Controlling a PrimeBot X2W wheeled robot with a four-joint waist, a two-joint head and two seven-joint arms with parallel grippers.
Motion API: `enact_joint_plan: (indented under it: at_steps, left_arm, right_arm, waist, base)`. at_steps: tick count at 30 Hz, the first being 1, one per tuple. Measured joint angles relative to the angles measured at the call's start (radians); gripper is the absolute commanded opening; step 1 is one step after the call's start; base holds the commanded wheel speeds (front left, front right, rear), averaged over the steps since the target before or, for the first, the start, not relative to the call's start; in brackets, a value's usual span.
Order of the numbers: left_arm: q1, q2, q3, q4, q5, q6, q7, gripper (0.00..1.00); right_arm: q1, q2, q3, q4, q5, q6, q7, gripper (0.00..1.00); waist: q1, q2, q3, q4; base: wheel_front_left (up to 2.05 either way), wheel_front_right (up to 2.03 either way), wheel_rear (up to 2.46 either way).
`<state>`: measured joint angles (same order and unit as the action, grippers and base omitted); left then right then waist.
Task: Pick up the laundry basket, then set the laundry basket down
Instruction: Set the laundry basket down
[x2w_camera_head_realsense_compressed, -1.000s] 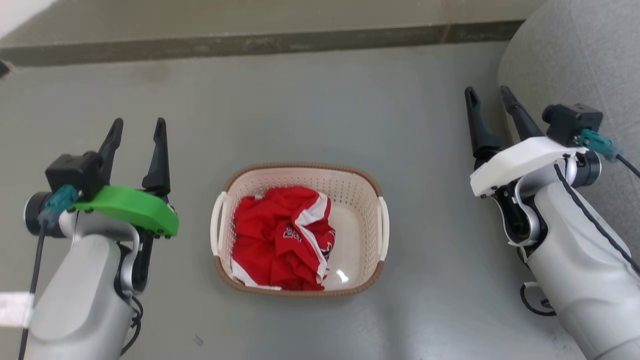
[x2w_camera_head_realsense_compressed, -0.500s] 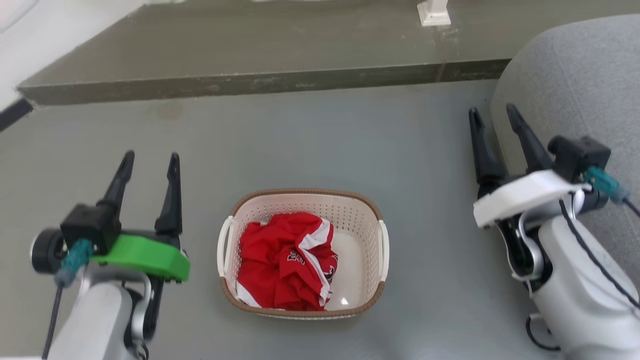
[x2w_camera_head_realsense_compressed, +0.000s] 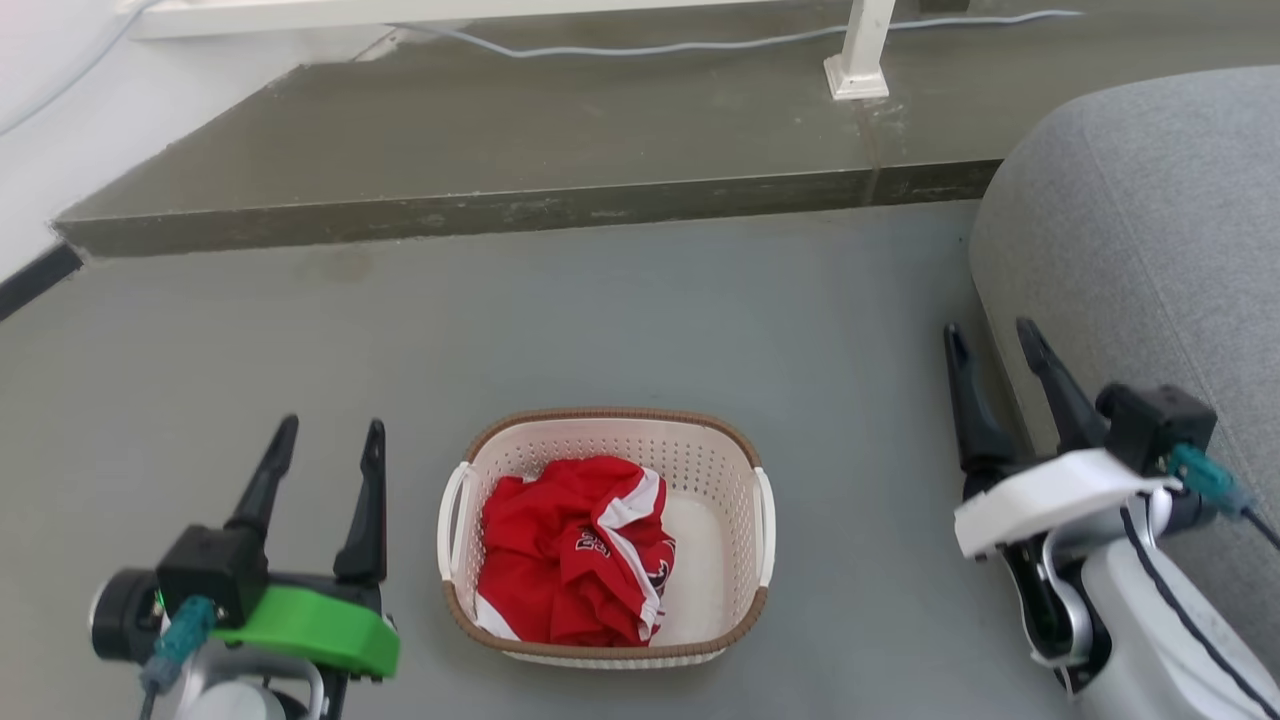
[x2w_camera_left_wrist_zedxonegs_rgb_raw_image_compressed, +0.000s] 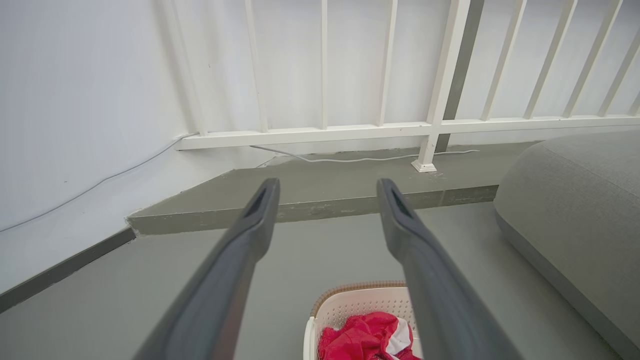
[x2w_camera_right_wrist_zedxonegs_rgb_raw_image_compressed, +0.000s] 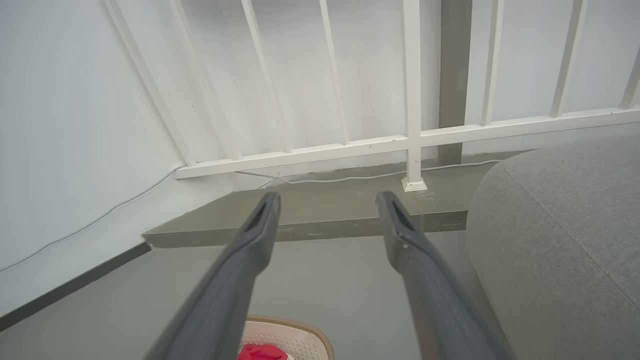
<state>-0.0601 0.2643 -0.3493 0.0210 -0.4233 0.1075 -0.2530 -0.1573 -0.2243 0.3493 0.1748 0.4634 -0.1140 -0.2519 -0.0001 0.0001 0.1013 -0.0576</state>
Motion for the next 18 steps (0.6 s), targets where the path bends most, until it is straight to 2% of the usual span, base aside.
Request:
enact_joint_plan:
  at_steps: [18]
  left_arm:
    - [0.121,-0.024,0.020,-0.040,0.016,0.012,0.002,1.00]
  right_arm:
    - [0.129,0.005,-0.020,-0.046,-0.034,-0.010,0.000,1.00]
  waist:
    - [0.0001,0.0000,-0.031,0.002]
  base:
    - [0.00,0.00,0.00]
